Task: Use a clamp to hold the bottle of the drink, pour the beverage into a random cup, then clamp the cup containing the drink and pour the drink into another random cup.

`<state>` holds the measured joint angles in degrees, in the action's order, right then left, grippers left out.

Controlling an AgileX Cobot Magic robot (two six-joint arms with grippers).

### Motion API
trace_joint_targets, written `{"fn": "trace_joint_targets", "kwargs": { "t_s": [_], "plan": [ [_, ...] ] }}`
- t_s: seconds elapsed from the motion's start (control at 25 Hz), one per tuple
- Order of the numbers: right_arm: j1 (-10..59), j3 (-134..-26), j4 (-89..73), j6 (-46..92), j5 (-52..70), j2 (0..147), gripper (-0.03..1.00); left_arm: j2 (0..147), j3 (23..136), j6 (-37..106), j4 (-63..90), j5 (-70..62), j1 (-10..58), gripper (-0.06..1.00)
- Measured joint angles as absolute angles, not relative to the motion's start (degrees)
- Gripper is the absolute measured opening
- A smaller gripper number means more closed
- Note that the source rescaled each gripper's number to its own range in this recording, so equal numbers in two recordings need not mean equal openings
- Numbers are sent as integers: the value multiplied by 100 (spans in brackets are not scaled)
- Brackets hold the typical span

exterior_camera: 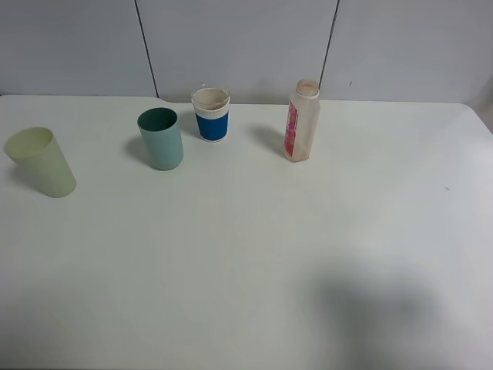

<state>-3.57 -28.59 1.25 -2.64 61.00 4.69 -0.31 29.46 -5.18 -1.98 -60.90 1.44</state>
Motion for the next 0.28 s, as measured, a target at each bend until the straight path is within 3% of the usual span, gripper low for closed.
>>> {"fn": "trace_joint_targets", "kwargs": {
  "t_s": [0.28],
  "plan": [
    [-357, -2859, 125, -264, 6100, 469, 100, -31, 2946, -378, -141, -6085, 144, 100]
  ]
}}
